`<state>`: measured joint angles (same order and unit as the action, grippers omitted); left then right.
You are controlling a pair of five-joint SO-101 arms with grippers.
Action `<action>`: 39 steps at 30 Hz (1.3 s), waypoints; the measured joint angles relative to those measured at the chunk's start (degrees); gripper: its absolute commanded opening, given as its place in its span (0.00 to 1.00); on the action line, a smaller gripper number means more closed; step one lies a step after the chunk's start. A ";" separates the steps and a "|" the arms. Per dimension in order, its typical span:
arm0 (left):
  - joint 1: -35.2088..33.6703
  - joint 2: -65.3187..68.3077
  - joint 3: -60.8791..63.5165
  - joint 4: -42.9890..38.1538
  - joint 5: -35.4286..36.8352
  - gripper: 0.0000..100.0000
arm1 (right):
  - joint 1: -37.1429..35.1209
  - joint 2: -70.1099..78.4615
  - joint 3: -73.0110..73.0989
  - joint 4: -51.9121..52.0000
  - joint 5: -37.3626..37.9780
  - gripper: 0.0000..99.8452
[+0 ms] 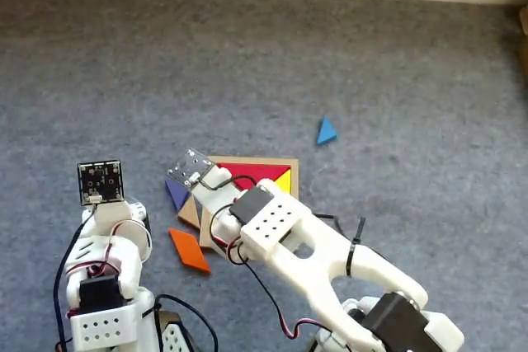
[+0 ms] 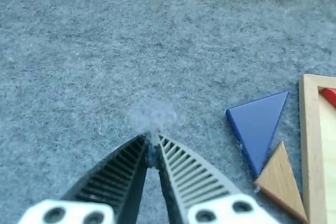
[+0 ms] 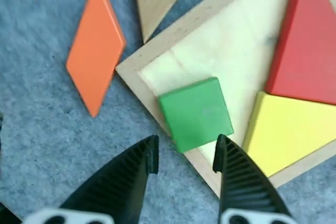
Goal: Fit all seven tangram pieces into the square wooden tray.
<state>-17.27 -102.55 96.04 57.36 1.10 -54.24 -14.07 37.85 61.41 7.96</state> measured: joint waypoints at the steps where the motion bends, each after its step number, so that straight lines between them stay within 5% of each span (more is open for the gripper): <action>1: 0.00 0.00 0.00 0.00 0.00 0.01 | 0.00 0.00 0.00 0.00 0.00 0.17; 19: 0.00 0.00 0.00 0.00 0.00 0.01 | 0.26 -0.53 7.82 -14.42 0.00 0.06; 31: 0.00 0.00 0.00 0.00 0.00 0.01 | 12.31 -0.62 7.91 -14.51 0.00 0.06; 39: 0.00 0.00 0.00 0.00 0.00 0.01 | 23.12 -14.24 7.74 -12.31 -1.93 0.08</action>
<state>-17.27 -102.55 96.04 57.36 1.10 -31.12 -28.31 45.58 49.10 6.02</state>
